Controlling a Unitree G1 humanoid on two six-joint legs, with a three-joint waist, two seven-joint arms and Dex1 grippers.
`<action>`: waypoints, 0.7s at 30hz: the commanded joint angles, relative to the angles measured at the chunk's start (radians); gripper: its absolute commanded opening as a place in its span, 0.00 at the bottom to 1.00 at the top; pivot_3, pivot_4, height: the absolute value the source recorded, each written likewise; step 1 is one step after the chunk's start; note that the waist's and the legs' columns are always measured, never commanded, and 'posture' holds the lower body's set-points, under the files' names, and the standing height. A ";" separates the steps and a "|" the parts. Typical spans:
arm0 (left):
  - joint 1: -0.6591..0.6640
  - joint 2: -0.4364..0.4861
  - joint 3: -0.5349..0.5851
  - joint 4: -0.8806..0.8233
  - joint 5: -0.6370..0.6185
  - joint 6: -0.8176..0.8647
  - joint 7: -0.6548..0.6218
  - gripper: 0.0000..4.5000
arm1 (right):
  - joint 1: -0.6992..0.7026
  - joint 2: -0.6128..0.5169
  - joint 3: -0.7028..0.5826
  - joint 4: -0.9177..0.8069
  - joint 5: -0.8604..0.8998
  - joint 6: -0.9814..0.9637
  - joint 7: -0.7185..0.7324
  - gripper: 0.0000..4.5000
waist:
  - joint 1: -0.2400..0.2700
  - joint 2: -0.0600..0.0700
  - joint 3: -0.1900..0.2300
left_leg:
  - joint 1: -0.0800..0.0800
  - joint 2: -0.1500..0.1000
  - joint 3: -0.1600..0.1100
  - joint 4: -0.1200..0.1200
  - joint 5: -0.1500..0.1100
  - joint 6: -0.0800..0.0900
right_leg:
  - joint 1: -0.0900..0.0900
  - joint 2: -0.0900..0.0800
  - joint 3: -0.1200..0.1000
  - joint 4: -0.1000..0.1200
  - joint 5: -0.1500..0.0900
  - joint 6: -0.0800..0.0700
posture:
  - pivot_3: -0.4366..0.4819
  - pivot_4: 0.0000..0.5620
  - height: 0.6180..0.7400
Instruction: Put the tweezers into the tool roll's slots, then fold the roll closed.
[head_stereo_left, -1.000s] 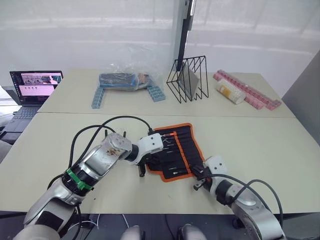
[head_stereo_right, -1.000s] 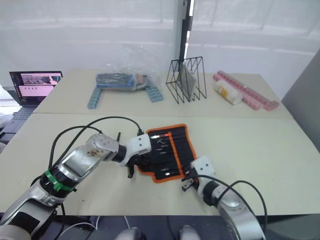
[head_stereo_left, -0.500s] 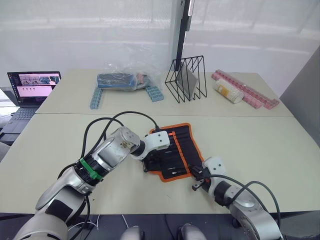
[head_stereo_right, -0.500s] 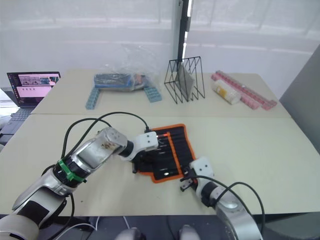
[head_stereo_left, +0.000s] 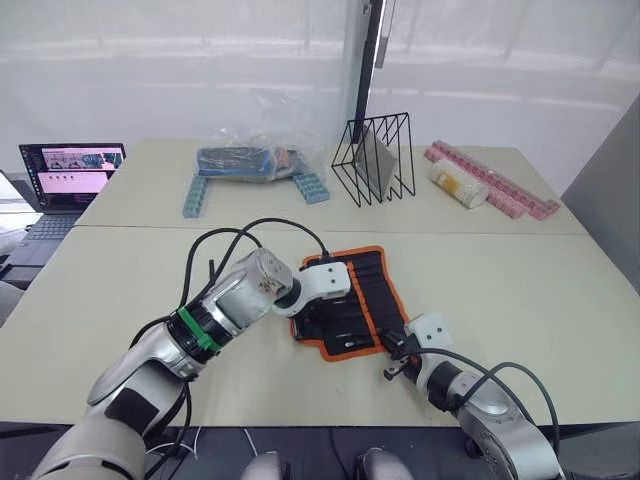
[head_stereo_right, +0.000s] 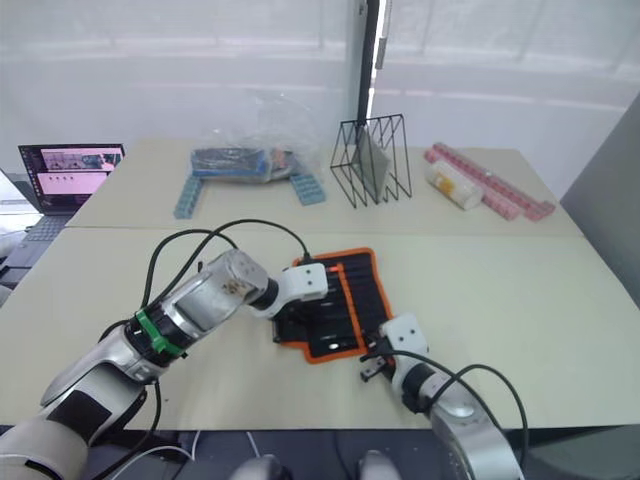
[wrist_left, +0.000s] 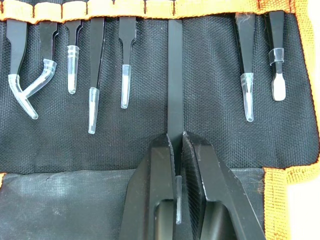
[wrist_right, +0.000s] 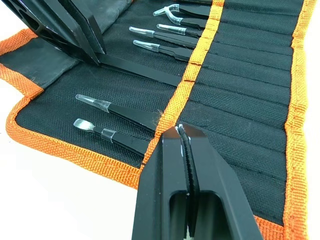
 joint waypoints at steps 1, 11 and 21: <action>-0.032 -0.013 0.002 0.003 0.026 -0.022 0.004 0.00 | 0.022 0.005 0.039 0.040 -0.003 0.029 0.011 0.00 | 0.000 0.000 0.000 | 0.000 0.000 0.000 0.001 0.000 0.000 | 0.000 0.000 0.000 0.000 0.000 0.000 | 0.48 0.27 0.86; -0.052 0.022 0.025 0.007 0.045 -0.045 -0.026 0.00 | 0.015 0.006 0.042 0.045 -0.005 0.026 0.017 0.00 | -0.003 0.000 0.000 | -0.001 0.000 0.000 0.004 -0.001 0.001 | 0.000 0.001 0.000 0.002 0.000 0.000 | 0.48 0.27 0.86; -0.064 0.018 0.013 0.002 0.052 -0.058 -0.053 0.00 | 0.017 0.018 0.050 0.046 -0.008 0.028 0.010 0.00 | -0.008 0.000 0.000 | -0.002 0.001 0.000 0.005 -0.001 0.002 | 0.000 0.002 0.000 0.001 0.000 0.000 | 0.48 0.27 0.86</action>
